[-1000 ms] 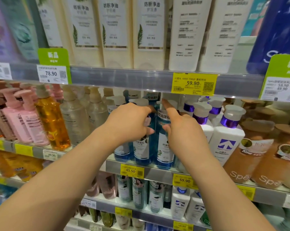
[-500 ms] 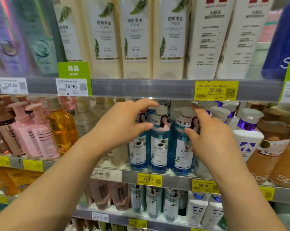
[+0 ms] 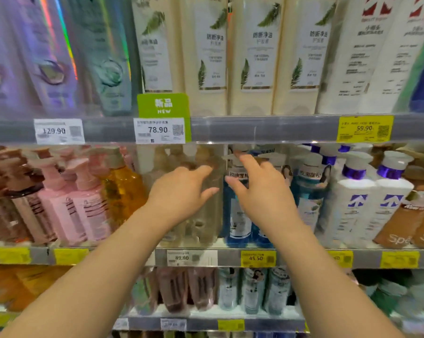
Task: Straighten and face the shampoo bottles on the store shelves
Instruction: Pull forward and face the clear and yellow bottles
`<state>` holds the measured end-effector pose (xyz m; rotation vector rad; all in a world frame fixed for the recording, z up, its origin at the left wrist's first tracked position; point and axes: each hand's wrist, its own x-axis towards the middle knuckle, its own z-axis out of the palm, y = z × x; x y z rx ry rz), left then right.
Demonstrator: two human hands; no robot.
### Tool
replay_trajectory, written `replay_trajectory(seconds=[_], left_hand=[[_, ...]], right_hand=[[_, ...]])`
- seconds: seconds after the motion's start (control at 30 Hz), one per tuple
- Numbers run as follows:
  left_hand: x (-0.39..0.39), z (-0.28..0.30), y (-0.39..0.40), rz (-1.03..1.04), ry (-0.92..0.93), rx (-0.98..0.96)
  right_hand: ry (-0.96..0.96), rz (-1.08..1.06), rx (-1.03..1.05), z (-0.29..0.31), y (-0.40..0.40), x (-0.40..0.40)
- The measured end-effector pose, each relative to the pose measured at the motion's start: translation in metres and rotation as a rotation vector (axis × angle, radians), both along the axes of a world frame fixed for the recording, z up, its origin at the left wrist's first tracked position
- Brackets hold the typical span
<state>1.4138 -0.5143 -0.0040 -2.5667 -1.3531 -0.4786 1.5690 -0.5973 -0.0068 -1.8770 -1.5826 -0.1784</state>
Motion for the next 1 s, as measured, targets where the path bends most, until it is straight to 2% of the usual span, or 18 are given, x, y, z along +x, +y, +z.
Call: replay_trajectory(seconds=[0.13,0.3,0.47,0.67,0.8,0.9,1.0], left_hand=[[0.005,0.001,0.011,-0.116,0.071,-0.052],[0.003,0.006,0.01,-0.135,0.042,0.032],[0.001,0.009,0.008,-0.149,0.043,0.008],[0.005,0.01,0.015,-0.125,0.089,-0.007],[-0.005,0.013,0.016,-0.17,0.069,-0.119],[-0.029,0.021,0.009,-0.256,-0.018,-0.174],[-0.064,0.028,0.014,-0.226,-0.338,0.019]], right_hand=[[-0.046,-0.045,-0.111,-0.005,0.014,-0.009],[-0.069,-0.066,-0.127,-0.004,0.016,-0.007],[-0.033,-0.065,-0.119,-0.006,0.017,-0.007],[-0.001,-0.117,-0.013,-0.01,0.01,-0.015],[-0.032,-0.163,0.116,-0.015,0.008,-0.023],[-0.011,-0.141,0.224,-0.016,0.01,-0.03],[0.036,-0.031,0.357,-0.02,0.015,-0.041]])
